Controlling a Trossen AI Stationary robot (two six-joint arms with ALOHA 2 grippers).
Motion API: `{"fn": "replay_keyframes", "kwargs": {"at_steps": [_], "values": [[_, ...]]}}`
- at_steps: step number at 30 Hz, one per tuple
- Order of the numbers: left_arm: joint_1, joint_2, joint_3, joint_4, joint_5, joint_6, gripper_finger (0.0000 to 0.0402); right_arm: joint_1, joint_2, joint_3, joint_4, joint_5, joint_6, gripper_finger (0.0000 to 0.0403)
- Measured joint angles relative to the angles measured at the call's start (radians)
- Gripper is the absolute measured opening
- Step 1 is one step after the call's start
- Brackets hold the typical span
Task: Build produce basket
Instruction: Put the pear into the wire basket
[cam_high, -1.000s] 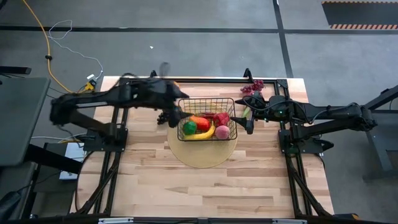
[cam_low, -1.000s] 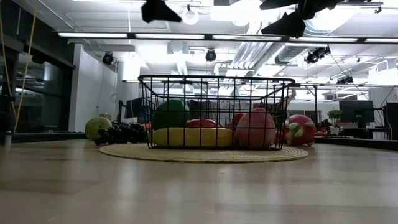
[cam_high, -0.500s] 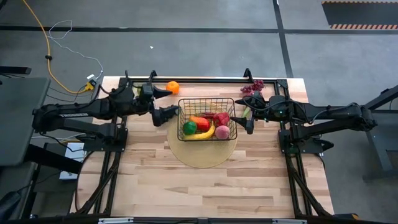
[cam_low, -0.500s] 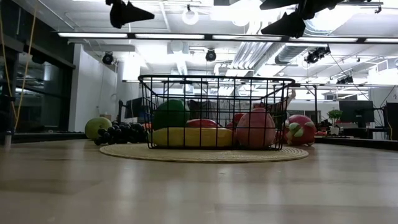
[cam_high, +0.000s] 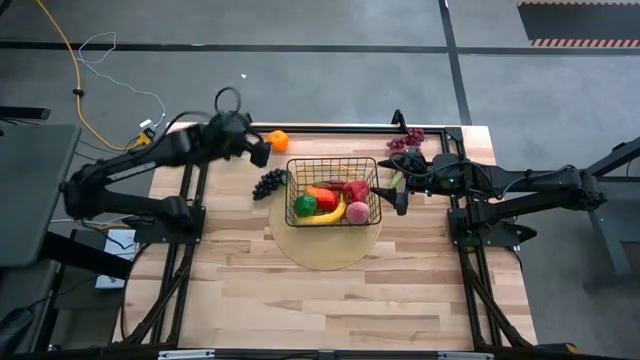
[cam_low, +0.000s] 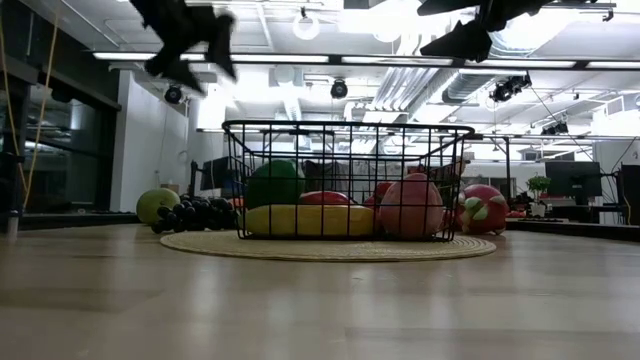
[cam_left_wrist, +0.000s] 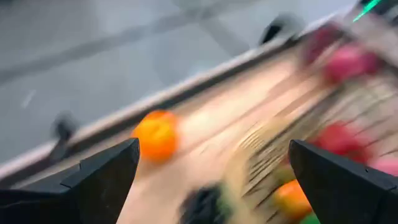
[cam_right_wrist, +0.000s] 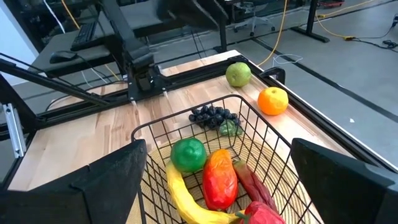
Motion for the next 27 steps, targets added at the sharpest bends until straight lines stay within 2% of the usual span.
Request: {"fn": "replay_keyframes", "kwargs": {"at_steps": [2, 6, 11, 21, 27], "values": [[0.107, 0.073, 0.031, -0.108, 0.046, 0.014, 0.0400, 0.000, 0.000, 0.000, -0.001, 0.005, 0.001, 0.0387], [0.287, 0.227, 0.053, -0.254, 0.051, 0.063, 0.0400, 0.000, 0.000, 0.000, -0.002, 0.005, 0.003, 0.0387], [0.416, 0.407, 0.053, -0.345, 0.046, 0.090, 0.0400, 0.000, 0.000, 0.000, -0.003, 0.005, 0.002, 0.0387], [0.420, 0.650, 0.120, -0.307, -0.031, 0.085, 0.0399, 0.000, 0.000, 0.000, -0.021, 0.005, 0.002, 0.0387], [0.425, 0.697, 0.135, -0.301, -0.078, 0.036, 0.0399, 0.000, 0.000, 0.000, -0.034, 0.005, 0.057, 0.0387]]}}
